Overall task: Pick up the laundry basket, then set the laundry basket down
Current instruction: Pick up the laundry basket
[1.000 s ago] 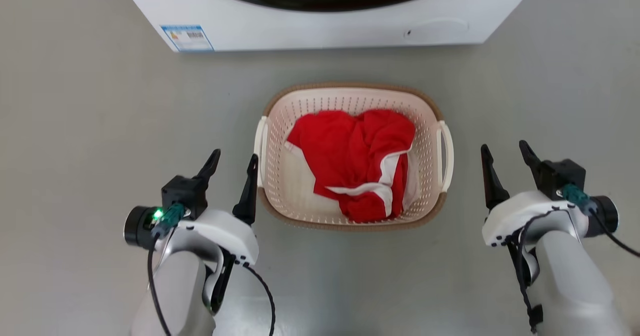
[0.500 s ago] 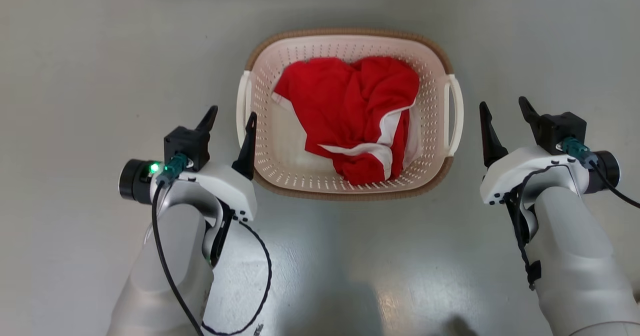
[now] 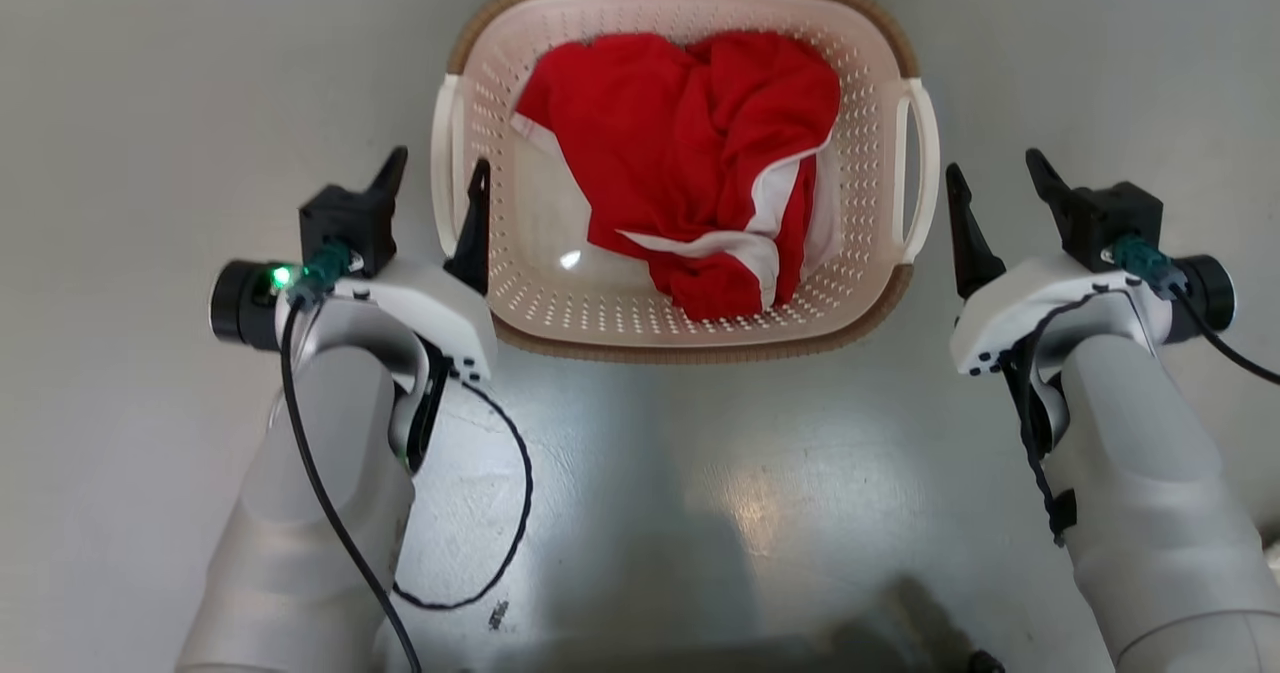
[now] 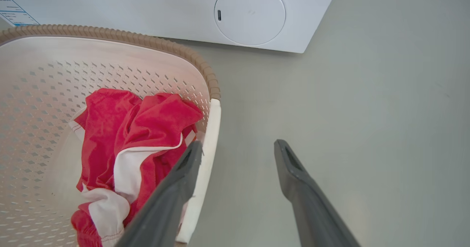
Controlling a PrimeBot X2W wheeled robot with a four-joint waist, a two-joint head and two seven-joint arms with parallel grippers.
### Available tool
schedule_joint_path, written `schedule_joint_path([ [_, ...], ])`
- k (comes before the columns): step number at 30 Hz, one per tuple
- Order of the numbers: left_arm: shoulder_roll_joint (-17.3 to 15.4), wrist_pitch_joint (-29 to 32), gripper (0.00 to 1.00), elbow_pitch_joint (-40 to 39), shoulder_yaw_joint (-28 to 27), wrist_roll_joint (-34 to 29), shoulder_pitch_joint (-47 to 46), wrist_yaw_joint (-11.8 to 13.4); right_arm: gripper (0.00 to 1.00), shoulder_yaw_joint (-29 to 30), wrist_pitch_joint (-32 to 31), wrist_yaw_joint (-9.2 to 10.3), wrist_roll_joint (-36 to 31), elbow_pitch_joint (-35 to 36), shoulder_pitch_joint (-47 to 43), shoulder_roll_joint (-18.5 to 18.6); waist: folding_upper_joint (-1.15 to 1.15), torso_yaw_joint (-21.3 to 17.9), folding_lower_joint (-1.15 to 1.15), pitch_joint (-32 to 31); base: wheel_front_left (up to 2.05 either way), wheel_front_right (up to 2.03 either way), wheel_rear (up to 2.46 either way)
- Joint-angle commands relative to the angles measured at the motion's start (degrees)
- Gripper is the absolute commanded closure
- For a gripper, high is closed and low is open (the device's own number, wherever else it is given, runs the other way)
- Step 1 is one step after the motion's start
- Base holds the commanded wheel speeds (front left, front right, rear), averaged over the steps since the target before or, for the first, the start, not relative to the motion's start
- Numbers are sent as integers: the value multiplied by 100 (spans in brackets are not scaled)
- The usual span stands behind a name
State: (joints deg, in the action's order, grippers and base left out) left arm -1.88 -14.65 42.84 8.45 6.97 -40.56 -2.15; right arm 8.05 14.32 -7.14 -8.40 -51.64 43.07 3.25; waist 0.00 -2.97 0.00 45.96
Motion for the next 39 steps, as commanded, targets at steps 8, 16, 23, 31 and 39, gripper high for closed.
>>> schedule_joint_path([
  [8, -113, -35, 0, 118, -331, -3, -397, -34, 0, -329, 68, -35, 103, 138, 175, -37, 0, -54, 0, 503, 0, 0, 0],
  [16, -129, -35, 0, 303, -369, -153, -691, -52, 0, -548, 68, -35, 234, 63, 388, -37, 0, -31, 0, 808, 0, 0, 0],
  [23, -142, -35, 0, 446, -359, -250, -873, -72, 0, -740, 68, -35, 402, -41, 528, -37, 0, -37, 0, 978, 0, 0, 0],
  [31, -140, -35, 0, 544, -323, -325, -986, -61, 0, -802, 68, -35, 489, -97, 599, -37, 0, -28, 0, 1099, 0, 0, 0],
  [39, -140, -35, 0, 735, -279, -351, -1073, -79, 0, -951, 68, -35, 644, -209, 684, -37, 0, -39, 0, 1152, 0, 0, 0],
])
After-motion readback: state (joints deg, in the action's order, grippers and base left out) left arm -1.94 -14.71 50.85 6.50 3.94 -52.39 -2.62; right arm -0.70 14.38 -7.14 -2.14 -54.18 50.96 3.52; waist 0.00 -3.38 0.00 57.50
